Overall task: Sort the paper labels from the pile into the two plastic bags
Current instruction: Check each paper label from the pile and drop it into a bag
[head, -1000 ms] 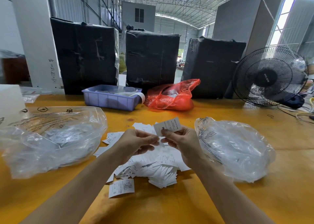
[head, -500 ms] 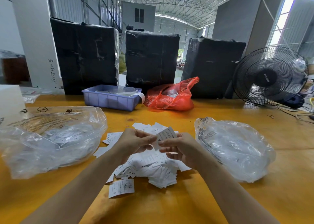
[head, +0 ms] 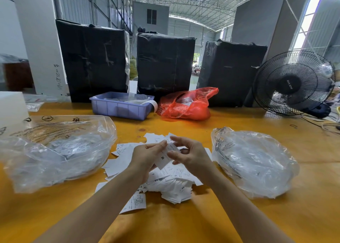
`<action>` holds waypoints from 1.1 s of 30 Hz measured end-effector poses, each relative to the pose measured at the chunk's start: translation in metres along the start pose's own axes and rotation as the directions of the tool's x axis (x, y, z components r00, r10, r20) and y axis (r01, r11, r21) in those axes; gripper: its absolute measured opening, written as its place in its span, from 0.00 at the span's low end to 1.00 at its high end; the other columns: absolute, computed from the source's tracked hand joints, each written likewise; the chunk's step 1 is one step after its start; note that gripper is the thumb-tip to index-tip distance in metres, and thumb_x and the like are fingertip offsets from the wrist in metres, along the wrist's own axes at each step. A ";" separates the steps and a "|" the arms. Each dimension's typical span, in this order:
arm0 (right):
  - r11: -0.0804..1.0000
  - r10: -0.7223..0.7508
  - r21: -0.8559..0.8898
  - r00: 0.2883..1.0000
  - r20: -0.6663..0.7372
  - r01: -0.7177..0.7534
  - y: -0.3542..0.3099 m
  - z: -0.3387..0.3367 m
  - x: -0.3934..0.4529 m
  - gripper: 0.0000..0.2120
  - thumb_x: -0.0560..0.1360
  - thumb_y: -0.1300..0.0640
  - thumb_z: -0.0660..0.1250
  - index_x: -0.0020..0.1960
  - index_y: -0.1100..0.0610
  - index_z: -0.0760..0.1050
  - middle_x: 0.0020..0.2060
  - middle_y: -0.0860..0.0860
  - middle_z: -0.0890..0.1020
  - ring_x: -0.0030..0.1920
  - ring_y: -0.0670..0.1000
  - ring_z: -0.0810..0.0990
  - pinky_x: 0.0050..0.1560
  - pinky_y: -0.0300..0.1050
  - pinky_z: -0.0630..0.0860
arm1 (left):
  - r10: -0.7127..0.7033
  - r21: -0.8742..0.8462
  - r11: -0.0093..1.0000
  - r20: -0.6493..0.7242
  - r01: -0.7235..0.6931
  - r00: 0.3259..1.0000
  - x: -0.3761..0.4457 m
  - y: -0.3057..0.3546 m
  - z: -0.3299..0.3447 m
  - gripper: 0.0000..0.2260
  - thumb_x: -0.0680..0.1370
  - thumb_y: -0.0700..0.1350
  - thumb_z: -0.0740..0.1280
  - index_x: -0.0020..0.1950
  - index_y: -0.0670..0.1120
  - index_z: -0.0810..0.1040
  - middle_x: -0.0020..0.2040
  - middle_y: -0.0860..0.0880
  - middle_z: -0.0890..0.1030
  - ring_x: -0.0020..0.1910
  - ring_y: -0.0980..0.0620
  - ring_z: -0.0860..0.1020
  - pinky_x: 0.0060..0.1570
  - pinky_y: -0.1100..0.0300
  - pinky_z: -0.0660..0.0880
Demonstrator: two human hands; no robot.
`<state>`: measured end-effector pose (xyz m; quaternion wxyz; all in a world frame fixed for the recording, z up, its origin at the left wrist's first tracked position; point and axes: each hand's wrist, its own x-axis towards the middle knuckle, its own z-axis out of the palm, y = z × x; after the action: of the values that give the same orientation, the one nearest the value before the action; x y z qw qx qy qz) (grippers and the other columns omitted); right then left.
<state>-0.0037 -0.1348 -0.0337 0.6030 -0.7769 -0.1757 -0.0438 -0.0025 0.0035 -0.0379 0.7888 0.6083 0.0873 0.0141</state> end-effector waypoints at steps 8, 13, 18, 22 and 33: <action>0.992 -0.063 -0.110 0.998 -0.028 0.059 0.002 0.004 -0.002 0.18 0.72 0.64 0.71 0.61 0.65 0.76 0.42 0.51 0.82 0.36 0.49 0.81 0.41 0.44 0.81 | 0.000 -0.057 0.998 -0.079 -0.004 0.997 0.004 -0.001 -0.001 0.12 0.72 0.48 0.73 0.50 0.42 0.82 0.41 0.44 0.80 0.42 0.48 0.77 0.42 0.56 0.75; 0.999 -0.037 -0.025 0.999 -0.033 0.037 0.002 0.005 -0.002 0.17 0.71 0.64 0.73 0.59 0.58 0.78 0.40 0.51 0.81 0.35 0.49 0.81 0.42 0.45 0.81 | -0.026 -0.066 0.998 -0.058 0.022 0.998 0.002 0.002 -0.002 0.11 0.72 0.48 0.73 0.49 0.43 0.81 0.40 0.44 0.81 0.41 0.48 0.77 0.40 0.57 0.75; 0.997 -0.007 0.076 0.989 -0.145 0.018 0.003 -0.002 0.000 0.05 0.73 0.68 0.68 0.45 0.60 0.82 0.33 0.54 0.82 0.30 0.45 0.78 0.33 0.35 0.76 | -0.113 0.073 0.991 0.070 0.108 0.991 0.001 0.007 -0.004 0.11 0.75 0.51 0.69 0.48 0.43 0.80 0.41 0.47 0.83 0.40 0.50 0.78 0.37 0.58 0.72; 0.996 0.023 0.084 0.982 -0.189 -0.007 0.002 -0.007 0.000 0.03 0.73 0.68 0.69 0.45 0.65 0.81 0.31 0.55 0.81 0.26 0.43 0.76 0.31 0.33 0.74 | -0.082 0.274 0.961 0.180 0.030 0.980 0.004 0.010 -0.014 0.07 0.73 0.47 0.72 0.45 0.43 0.83 0.36 0.48 0.84 0.34 0.53 0.79 0.33 0.64 0.71; 0.998 -0.042 -0.052 0.985 -0.166 0.034 0.001 -0.008 -0.003 0.06 0.74 0.68 0.67 0.46 0.59 0.80 0.35 0.56 0.84 0.28 0.44 0.79 0.30 0.32 0.74 | 0.459 0.706 0.683 -0.216 -0.187 0.862 0.027 0.083 -0.110 0.05 0.72 0.43 0.73 0.45 0.42 0.83 0.41 0.46 0.83 0.41 0.51 0.79 0.40 0.58 0.76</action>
<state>-0.0049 -0.1429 -0.0338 0.5954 -0.7816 -0.1380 -0.1246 0.0137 0.1339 0.0120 0.4722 0.8388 0.1249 0.2404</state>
